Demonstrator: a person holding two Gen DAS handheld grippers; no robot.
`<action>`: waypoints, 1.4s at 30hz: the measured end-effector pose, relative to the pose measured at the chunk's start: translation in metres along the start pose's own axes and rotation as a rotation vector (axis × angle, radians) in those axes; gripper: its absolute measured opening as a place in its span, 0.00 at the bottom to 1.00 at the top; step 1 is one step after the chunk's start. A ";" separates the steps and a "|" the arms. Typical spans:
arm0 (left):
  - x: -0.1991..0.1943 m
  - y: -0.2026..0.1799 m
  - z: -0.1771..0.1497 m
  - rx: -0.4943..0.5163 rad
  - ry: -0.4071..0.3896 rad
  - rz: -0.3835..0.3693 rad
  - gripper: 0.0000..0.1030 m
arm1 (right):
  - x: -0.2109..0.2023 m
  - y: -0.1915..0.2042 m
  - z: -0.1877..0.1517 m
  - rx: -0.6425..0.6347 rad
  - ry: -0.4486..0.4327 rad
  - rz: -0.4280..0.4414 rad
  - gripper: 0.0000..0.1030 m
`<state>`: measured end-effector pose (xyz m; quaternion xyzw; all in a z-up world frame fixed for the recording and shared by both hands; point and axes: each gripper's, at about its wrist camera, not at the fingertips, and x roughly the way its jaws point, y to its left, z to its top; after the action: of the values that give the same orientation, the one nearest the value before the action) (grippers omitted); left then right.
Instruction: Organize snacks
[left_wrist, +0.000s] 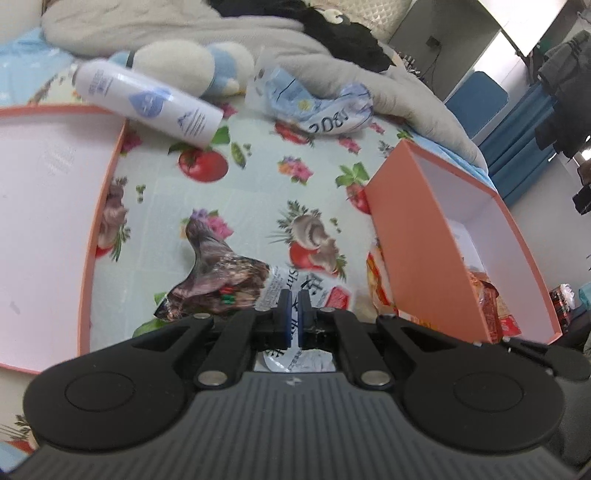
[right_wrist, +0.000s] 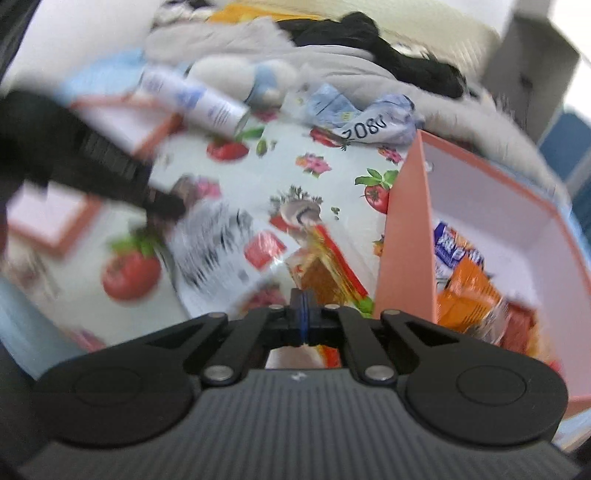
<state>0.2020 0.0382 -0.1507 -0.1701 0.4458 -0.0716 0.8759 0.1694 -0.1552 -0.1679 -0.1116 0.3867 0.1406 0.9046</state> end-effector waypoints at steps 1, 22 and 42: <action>-0.003 -0.005 0.001 0.006 -0.002 0.006 0.03 | -0.002 -0.004 0.003 0.021 -0.004 0.010 0.02; -0.038 -0.054 0.002 0.063 -0.035 -0.003 0.01 | -0.038 -0.056 0.019 0.240 -0.040 0.123 0.03; 0.028 0.000 0.009 0.006 0.079 0.077 0.28 | 0.027 -0.022 -0.008 0.267 0.045 0.181 0.54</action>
<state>0.2262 0.0327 -0.1672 -0.1472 0.4860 -0.0457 0.8603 0.1897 -0.1733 -0.1908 0.0417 0.4304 0.1662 0.8862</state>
